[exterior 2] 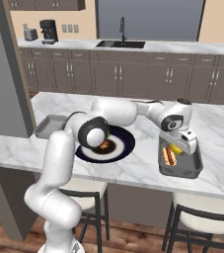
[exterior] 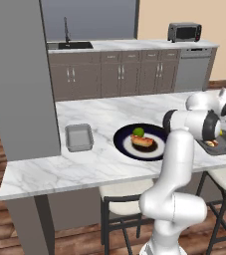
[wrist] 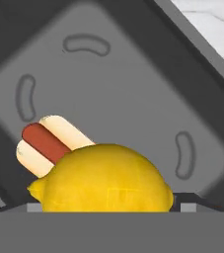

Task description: Place one cooked food and one vegetable from the large plate to each tupperware container.

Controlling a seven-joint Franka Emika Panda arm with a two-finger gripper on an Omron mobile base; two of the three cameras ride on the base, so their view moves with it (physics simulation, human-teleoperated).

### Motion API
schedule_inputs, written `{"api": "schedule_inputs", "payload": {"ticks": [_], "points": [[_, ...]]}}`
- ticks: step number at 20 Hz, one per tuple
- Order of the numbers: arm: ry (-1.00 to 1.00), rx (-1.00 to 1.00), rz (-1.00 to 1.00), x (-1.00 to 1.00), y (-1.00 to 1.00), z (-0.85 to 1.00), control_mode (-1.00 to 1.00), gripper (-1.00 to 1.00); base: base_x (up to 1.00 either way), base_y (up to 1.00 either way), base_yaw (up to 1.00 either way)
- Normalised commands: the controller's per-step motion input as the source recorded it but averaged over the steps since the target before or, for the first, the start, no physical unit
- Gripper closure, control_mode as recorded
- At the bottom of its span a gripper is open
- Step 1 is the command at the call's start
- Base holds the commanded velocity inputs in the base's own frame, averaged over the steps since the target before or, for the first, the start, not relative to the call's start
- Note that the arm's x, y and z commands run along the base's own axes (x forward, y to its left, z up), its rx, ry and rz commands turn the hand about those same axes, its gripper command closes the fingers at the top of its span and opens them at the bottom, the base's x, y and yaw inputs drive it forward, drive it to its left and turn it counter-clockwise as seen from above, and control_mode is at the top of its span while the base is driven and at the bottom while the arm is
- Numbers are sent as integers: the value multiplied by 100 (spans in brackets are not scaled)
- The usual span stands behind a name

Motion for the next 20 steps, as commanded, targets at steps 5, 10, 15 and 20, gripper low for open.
{"api": "schedule_inputs", "payload": {"ticks": [5,10,15,20], "points": [[-3,0,0,2,-14,-29,-100,100,0,0,0],[-6,0,-1,0,-3,-24,-100,100,0,0,0],[0,0,-1,10,-10,-19,-100,-100,0,0,0],[0,0,0,3,-14,0,-100,-100,0,0,0]]}}
